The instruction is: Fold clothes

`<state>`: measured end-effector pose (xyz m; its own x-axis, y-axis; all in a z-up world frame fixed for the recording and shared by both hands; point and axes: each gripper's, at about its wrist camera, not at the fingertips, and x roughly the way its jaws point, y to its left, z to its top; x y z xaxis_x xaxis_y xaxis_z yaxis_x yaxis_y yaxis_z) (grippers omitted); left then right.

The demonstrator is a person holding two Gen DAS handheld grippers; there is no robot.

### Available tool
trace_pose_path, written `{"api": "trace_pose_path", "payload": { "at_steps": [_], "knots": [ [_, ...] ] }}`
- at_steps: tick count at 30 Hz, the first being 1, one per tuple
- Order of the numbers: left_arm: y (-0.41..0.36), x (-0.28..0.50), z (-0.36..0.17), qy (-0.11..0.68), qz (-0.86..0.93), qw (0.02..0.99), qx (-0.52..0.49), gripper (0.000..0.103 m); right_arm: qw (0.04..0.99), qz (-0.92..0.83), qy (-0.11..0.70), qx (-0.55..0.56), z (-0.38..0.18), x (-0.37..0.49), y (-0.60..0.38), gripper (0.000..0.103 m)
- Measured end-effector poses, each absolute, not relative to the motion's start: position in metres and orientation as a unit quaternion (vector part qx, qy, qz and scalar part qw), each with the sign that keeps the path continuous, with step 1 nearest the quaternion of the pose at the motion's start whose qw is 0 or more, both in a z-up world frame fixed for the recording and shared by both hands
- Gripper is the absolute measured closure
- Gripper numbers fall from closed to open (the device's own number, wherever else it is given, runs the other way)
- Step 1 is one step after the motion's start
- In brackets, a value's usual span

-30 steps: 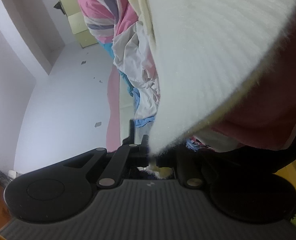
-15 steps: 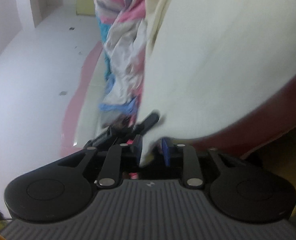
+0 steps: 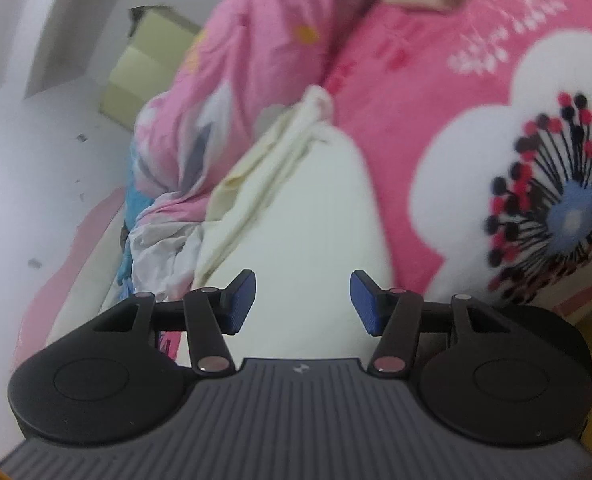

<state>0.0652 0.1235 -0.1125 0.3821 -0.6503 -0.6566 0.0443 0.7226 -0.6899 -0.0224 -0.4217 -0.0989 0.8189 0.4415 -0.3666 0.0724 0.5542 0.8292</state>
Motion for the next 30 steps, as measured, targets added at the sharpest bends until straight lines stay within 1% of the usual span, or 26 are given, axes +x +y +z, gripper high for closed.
{"api": "trace_pose_path", "payload": {
  "at_steps": [5, 7, 13, 16, 17, 18, 22, 26, 30],
  "knots": [
    [0.115, 0.064, -0.107, 0.509, -0.212, 0.790, -0.267, 0.083, 0.801, 0.113, 0.308, 0.502, -0.132, -0.011, -0.433, 0.051],
    [0.115, 0.064, -0.106, 0.511, -0.210, 0.790, -0.265, 0.083, 0.788, 0.120, 0.313, 0.516, -0.142, -0.014, -0.434, 0.053],
    [0.116, 0.061, -0.107, 0.506, -0.202, 0.793, -0.272, 0.083, 0.782, 0.153, 0.318, 0.514, -0.144, -0.017, -0.438, 0.056],
    [0.111, 0.064, -0.107, 0.505, -0.199, 0.794, -0.274, 0.083, 0.785, 0.164, 0.328, 0.499, -0.139, -0.009, -0.438, 0.064],
    [0.111, 0.064, -0.108, 0.505, -0.198, 0.794, -0.275, 0.083, 0.788, 0.161, 0.328, 0.495, -0.137, -0.008, -0.439, 0.069],
    [0.111, 0.063, -0.108, 0.505, -0.198, 0.793, -0.277, 0.083, 0.791, 0.158, 0.327, 0.492, -0.136, -0.006, -0.441, 0.072],
    [0.113, 0.064, -0.110, 0.506, -0.200, 0.790, -0.283, 0.083, 0.785, 0.165, 0.338, 0.493, -0.140, -0.005, -0.442, 0.074],
    [0.113, 0.067, -0.112, 0.507, -0.203, 0.788, -0.285, 0.083, 0.772, 0.188, 0.360, 0.489, -0.146, -0.004, -0.436, 0.074],
    [0.117, 0.066, -0.113, 0.507, -0.206, 0.787, -0.286, 0.083, 0.775, 0.181, 0.349, 0.494, -0.142, -0.008, -0.443, 0.075]
  ]
}}
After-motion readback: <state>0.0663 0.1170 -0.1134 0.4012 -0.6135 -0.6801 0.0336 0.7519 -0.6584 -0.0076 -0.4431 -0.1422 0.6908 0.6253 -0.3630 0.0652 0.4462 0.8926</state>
